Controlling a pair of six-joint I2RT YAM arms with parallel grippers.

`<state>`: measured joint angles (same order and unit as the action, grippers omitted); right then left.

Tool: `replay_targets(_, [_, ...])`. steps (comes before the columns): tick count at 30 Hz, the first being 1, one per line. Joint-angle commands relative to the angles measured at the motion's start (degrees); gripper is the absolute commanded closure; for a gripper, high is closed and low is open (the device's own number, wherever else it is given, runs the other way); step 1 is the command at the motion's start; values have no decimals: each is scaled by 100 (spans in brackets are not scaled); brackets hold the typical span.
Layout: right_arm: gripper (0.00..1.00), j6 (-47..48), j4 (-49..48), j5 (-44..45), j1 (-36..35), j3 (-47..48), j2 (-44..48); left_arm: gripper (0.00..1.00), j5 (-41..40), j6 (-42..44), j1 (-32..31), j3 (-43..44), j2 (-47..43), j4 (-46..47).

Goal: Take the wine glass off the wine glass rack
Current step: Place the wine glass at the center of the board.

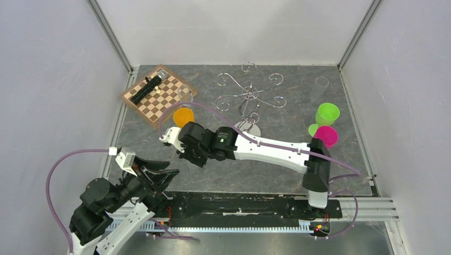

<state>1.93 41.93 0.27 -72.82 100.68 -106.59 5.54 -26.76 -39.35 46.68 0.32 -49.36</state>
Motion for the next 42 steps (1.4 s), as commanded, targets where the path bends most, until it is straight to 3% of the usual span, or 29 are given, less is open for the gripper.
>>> replay_targets(1, [100,-185,-139,287,222,544,-186,34,-38,-166,7,-27,-342,293])
replay_targets(40, [100,-343,158,254,770,1502,-1680,35,-134,-232,5,-62,-376,243])
replay_targets(42, [96,-349,149,255,781,1506,-1698,34,-134,-241,7,-61,-381,234])
